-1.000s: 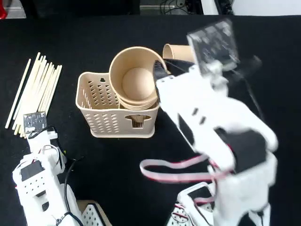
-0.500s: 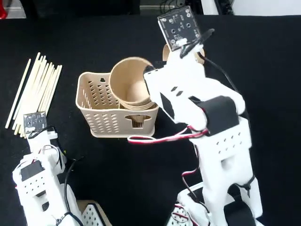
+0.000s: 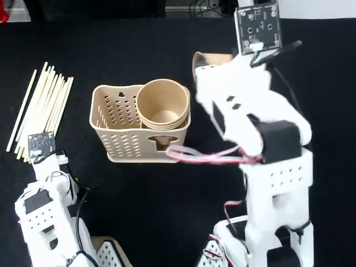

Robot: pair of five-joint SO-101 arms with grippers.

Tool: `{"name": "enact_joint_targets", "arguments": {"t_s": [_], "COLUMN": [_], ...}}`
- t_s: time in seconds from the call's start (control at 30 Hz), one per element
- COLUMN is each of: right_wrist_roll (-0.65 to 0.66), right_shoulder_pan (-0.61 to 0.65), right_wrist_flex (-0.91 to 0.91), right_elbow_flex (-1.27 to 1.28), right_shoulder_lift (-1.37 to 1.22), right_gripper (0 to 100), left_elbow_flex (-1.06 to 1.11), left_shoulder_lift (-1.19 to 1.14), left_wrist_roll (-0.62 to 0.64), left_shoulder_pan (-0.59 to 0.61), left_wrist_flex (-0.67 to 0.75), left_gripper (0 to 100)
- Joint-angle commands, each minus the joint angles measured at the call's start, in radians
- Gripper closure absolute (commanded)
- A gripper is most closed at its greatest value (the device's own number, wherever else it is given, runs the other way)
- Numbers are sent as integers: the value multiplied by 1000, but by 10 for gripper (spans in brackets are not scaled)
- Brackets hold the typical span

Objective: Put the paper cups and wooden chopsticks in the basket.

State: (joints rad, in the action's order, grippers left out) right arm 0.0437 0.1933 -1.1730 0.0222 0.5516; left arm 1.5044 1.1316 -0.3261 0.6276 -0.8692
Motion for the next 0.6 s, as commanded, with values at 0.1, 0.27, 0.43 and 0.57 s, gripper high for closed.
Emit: {"name": "enact_joint_targets", "arguments": {"t_s": [0.1,0.27,0.43,0.57], "right_wrist_roll": [121,120,121,121], "right_shoulder_pan": [-121,-121,-124,-118], "right_wrist_flex": [250,519,692,763], "right_elbow_flex": [208,344,367,358], "right_shoulder_lift": [-130,-272,-449,-570], "right_gripper": [761,714,719,719], "left_elbow_flex": [-5,-5,-7,-8], "left_shoulder_lift": [12,12,12,12], "left_wrist_roll": [-6,-6,-6,-6], "left_shoulder_pan": [-10,-10,-10,-12], "left_wrist_flex": [2,2,2,2], "left_gripper": [801,801,801,801]}}
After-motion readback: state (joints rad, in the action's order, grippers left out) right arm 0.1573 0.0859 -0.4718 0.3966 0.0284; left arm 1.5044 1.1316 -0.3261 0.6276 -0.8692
